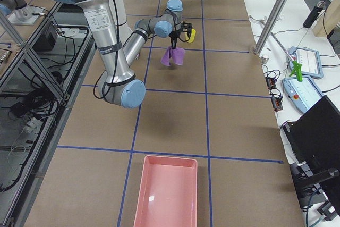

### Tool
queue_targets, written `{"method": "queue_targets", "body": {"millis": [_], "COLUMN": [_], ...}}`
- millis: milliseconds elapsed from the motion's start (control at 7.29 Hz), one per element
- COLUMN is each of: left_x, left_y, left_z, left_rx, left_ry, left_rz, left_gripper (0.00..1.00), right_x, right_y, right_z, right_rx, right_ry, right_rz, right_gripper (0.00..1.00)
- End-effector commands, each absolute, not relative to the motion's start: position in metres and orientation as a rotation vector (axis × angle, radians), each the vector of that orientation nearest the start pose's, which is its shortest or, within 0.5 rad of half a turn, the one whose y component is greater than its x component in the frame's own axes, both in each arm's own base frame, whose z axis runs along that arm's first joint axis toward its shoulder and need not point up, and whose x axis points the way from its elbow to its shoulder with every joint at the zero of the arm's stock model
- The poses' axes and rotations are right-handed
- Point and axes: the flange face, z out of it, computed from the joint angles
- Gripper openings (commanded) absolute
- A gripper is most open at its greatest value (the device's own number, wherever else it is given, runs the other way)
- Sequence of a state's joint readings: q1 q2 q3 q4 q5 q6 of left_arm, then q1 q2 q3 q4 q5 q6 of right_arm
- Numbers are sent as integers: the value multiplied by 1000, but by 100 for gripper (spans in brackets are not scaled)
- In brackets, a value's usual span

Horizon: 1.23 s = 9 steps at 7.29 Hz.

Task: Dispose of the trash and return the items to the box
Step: 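Lift the purple cloth with the right gripper and carry it toward the pink bin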

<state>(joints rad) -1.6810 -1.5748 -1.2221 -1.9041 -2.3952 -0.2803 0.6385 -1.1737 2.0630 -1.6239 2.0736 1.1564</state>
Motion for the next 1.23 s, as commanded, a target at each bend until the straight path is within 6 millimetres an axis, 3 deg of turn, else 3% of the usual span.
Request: {"method": "queue_targets", "body": {"millis": [0, 137, 274, 411, 549, 823, 1097], "left_x": [-78, -72, -68, -68, -68, -68, -72], "left_y": [-452, -453, -454, -452, -439, -435, -454], "left_z": [797, 797, 797, 799, 806, 802, 760], "left_rx": [-85, -89, -91, -72, -28, 14, 100], "left_ry": [829, 830, 830, 826, 829, 833, 837], "left_rz": [-309, -293, -285, -268, -249, -228, -186], "left_gripper": [0, 0, 16, 99, 99, 99, 99], "right_x": [-358, -344, -333, -321, -301, -261, -201], "right_y": [-405, -412, -415, -417, -419, -420, -440], "right_z": [226, 224, 223, 218, 210, 193, 195], "right_rx": [-9, -15, -11, 8, 30, 71, 114], "right_ry": [-979, -993, -1001, -1013, -1021, -1020, -992], "right_rz": [20, 35, 46, 57, 80, 117, 193], "right_gripper": [0, 0, 0, 0, 0, 0, 0]}}
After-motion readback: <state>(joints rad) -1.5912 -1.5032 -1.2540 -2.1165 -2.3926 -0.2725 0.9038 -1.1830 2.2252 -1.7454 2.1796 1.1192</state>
